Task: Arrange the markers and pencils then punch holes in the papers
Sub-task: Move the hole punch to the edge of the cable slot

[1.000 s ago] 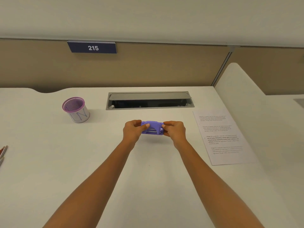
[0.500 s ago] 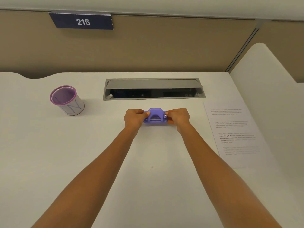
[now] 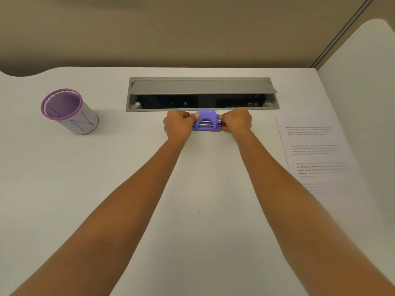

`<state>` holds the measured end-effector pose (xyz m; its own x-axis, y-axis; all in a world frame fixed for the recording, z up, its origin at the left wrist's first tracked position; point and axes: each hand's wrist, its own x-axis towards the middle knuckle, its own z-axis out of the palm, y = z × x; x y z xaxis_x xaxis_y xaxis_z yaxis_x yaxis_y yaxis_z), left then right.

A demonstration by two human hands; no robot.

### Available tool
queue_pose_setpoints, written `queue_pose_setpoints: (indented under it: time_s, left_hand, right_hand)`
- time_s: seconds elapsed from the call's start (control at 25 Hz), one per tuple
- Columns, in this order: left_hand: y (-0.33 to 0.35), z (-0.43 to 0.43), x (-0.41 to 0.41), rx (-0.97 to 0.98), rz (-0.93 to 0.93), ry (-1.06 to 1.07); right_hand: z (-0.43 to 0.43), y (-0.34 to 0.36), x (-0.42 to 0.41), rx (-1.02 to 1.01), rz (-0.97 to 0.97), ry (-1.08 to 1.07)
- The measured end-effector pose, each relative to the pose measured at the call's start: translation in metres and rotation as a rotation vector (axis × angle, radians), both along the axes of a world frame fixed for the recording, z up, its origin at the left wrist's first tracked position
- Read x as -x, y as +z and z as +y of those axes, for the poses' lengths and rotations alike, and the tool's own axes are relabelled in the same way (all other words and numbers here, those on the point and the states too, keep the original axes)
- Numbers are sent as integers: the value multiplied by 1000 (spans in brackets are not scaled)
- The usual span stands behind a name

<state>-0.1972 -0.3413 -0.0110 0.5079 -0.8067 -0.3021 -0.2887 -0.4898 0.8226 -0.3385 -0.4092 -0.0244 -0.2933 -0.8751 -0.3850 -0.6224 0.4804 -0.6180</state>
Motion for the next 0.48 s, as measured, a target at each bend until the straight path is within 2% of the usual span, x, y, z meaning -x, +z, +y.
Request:
queue_pose_setpoints:
  time_s: [0.48]
  left_hand:
    - [-11,-12,1,6,-94,-22]
  right_hand:
    - [-10,-10,-3,84,3,-79]
